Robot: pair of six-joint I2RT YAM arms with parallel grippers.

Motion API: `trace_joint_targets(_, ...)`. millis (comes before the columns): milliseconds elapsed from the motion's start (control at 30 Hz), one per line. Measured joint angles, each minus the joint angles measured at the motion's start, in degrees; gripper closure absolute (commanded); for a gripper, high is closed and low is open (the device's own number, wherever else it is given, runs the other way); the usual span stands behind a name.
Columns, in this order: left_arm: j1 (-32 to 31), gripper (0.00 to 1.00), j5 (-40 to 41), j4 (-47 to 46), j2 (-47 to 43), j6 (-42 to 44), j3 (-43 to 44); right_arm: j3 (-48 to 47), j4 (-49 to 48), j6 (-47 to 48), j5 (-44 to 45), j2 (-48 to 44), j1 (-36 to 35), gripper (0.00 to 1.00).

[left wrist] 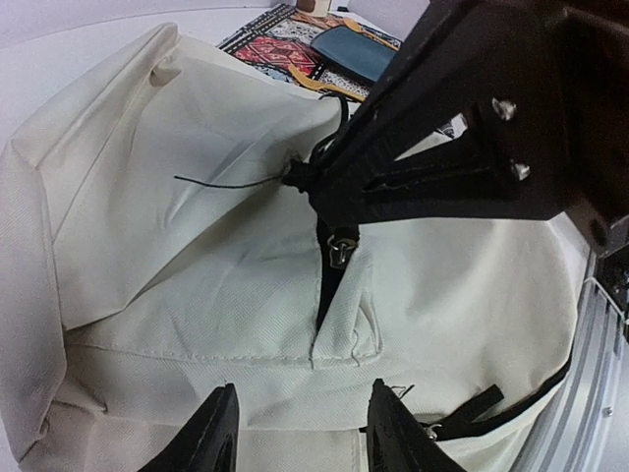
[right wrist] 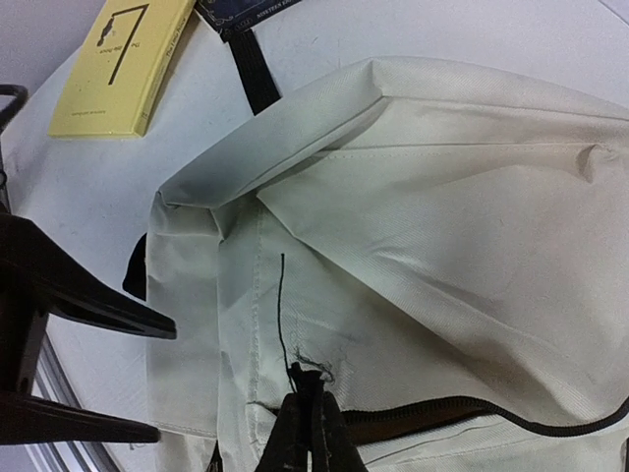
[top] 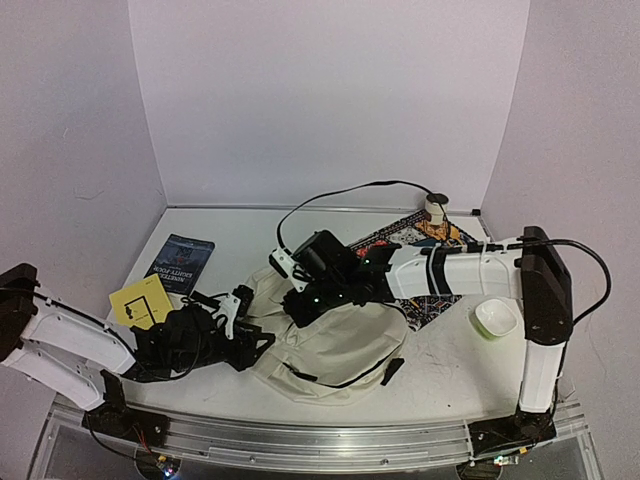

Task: Pack the student bag
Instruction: Hold the student bag at the center of the board, then unzip the lower front pocket of the student bag.

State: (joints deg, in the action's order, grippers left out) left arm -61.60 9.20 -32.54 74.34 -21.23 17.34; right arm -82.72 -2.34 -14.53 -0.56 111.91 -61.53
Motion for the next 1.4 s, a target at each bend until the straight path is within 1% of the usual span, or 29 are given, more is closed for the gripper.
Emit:
trace_joint_targets(300,0.0,0.50,-0.1,-8.4,7.0,9.6,1.2,0.0,-0.2,-0.6,-0.9,-0.2,0.0,1.00)
trace_joint_targets(467,0.0,0.50,-0.7,-11.0,12.6,11.5,4.7,0.0,-0.3,-0.8,-1.2,-0.2,0.0,1.00)
trace_joint_targets(533,0.0,0.52,-0.9,-12.3,14.9,11.9,5.5,0.0,-0.3,-0.8,-1.3,-0.2,0.0,1.00)
trace_joint_targets(567,0.0,0.54,-1.0,-13.2,16.1,12.1,5.9,0.0,-0.3,-0.8,-1.3,-0.2,0.0,1.00)
trace_joint_targets(633,0.0,0.62,-1.0,-14.3,18.2,12.4,6.2,0.0,-0.3,-0.8,-1.4,-0.2,0.0,1.00)
trace_joint_targets(800,0.0,0.97,-0.6,-16.6,20.6,12.7,6.3,0.0,-0.2,-0.8,-1.3,-0.2,0.0,1.00)
trace_joint_targets(833,-0.1,1.00,-0.5,-16.8,20.7,12.6,6.3,0.0,-0.2,-0.8,-1.2,-0.2,0.0,1.00)
trace_joint_targets(1067,-0.1,1.00,-0.5,-17.5,18.7,11.7,4.1,1.2,-0.3,-0.4,3.5,-1.2,0.0,1.00)
trace_joint_targets(1167,-0.1,1.00,-0.5,-17.4,16.3,9.7,2.5,1.8,-0.3,-0.3,5.0,-2.0,-0.2,1.00)
trace_joint_targets(1400,-0.1,1.00,-0.5,-16.1,13.5,4.5,2.4,4.7,-0.9,-0.3,6.4,-5.3,0.3,1.00)
